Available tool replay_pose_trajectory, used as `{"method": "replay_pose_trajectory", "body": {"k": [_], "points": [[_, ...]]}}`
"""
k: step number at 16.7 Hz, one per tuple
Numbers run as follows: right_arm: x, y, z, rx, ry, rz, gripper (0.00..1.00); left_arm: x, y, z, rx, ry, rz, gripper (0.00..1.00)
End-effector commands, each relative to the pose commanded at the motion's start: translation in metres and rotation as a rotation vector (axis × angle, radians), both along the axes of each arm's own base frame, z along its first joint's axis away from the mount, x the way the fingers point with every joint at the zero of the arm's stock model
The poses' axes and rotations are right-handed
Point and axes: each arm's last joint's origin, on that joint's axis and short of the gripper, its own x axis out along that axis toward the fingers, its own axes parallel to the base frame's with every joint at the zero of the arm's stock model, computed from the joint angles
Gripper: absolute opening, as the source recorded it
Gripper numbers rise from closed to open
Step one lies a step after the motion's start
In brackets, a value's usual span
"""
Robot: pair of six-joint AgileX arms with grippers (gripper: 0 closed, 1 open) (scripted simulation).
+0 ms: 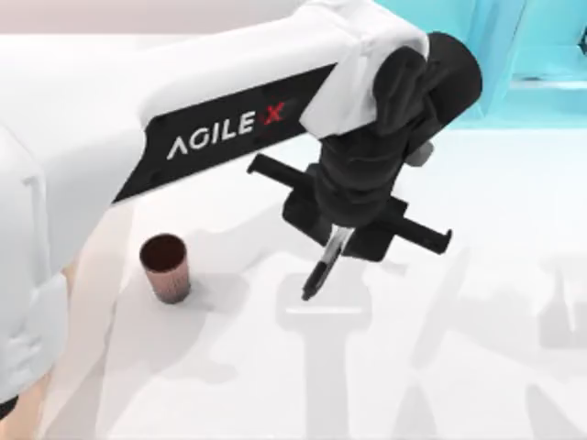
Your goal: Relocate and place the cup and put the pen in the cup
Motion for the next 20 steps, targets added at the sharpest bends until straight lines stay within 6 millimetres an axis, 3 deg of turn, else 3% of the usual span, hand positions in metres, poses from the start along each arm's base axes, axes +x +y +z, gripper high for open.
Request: {"method": "replay_pose_trajectory", "body": {"k": [6,9,14,20], "points": [[0.0,0.0,0.0,0.0,0.0,0.0,1.0,0.002,0.002,0.0,-0.005,-0.006,0.002,0.0],[0.0,0.0,0.0,0.0,0.0,0.0,1.0,0.006,0.013,-0.001,-0.039,-0.044,0.001,0.0],[0.0,0.0,0.0,0.0,0.0,0.0,1.0,0.011,0.055,-0.012,-0.19,-0.163,0.002,0.0],[0.0,0.0,0.0,0.0,0.0,0.0,1.0,-0.012,0.109,-0.016,-0.446,-0.443,-0.025,0.0]]}}
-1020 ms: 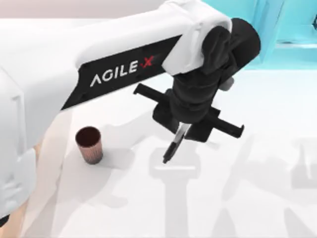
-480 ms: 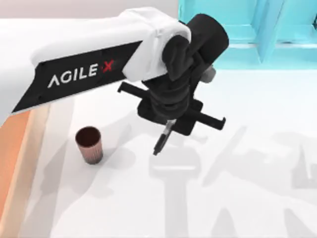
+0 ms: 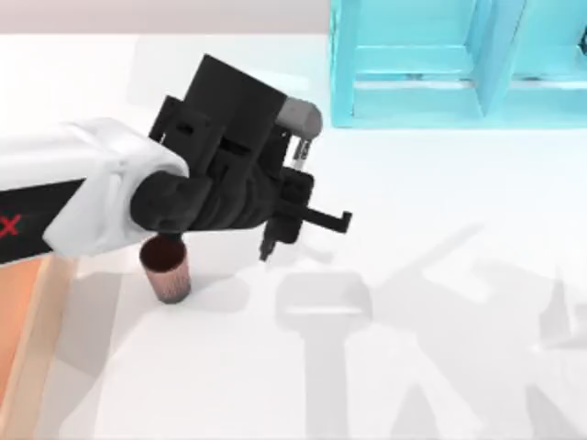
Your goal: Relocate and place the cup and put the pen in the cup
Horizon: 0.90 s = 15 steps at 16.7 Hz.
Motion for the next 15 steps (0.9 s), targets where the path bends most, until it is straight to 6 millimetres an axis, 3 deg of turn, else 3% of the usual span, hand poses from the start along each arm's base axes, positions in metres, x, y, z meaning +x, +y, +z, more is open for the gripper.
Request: {"method": "replay_pose_trajectory", "body": {"k": [7,13,15], "points": [[0.0,0.0,0.0,0.0,0.0,0.0,1.0,-0.042,0.06,-0.039,-0.041,-0.183,0.029,0.0],[0.0,0.0,0.0,0.0,0.0,0.0,1.0,-0.084,0.093,-0.012,-0.273,-0.648,0.044,0.0],[0.0,0.0,0.0,0.0,0.0,0.0,1.0,-0.101,0.108,-0.011,-0.333,-0.764,0.064,0.0]]}}
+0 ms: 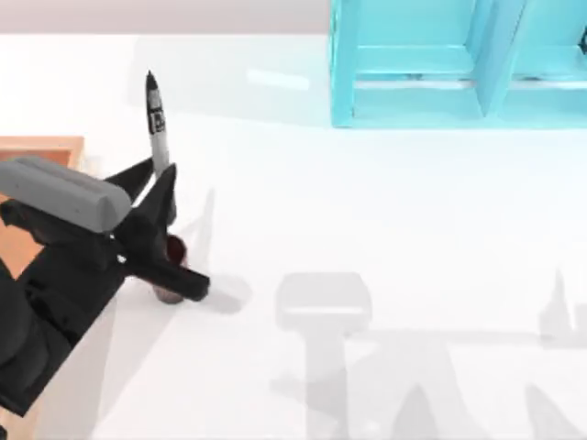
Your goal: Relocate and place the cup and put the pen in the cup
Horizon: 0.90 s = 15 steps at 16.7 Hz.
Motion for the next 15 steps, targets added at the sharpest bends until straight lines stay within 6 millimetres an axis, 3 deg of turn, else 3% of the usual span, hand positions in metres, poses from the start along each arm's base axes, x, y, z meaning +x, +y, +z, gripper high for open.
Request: {"method": "replay_pose_trajectory", "body": {"k": [5,15], "points": [[0.0,0.0,0.0,0.0,0.0,0.0,1.0,-0.022,0.028,-0.011,-0.056,-0.13,0.088,0.0],[0.0,0.0,0.0,0.0,0.0,0.0,1.0,-0.012,0.024,-0.011,-0.06,-0.141,0.09,0.0]]}}
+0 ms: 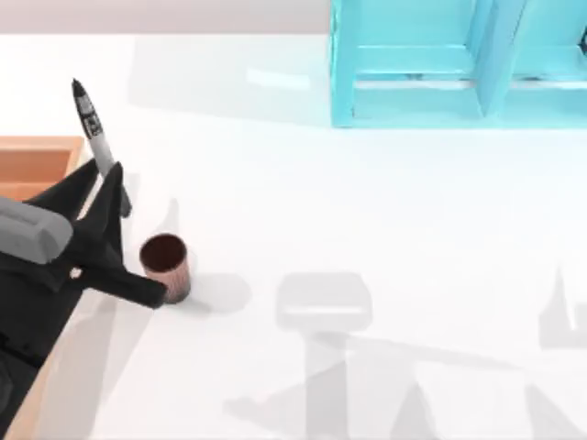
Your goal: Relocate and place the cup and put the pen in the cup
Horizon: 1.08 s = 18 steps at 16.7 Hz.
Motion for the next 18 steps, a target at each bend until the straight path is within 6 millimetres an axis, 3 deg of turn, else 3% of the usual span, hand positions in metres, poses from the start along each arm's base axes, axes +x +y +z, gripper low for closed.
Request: {"method": "replay_pose_trajectory", "body": {"k": [7,13,18], "points": [[0.0,0.0,0.0,0.0,0.0,0.0,1.0,0.027,-0.009,-0.013,0.005,0.013,0.004,0.0],[0.0,0.0,0.0,0.0,0.0,0.0,1.0,0.03,-0.01,-0.014,0.003,0.008,0.004,0.0],[0.0,0.0,0.0,0.0,0.0,0.0,1.0,0.03,-0.01,-0.014,0.003,0.008,0.004,0.38]]}}
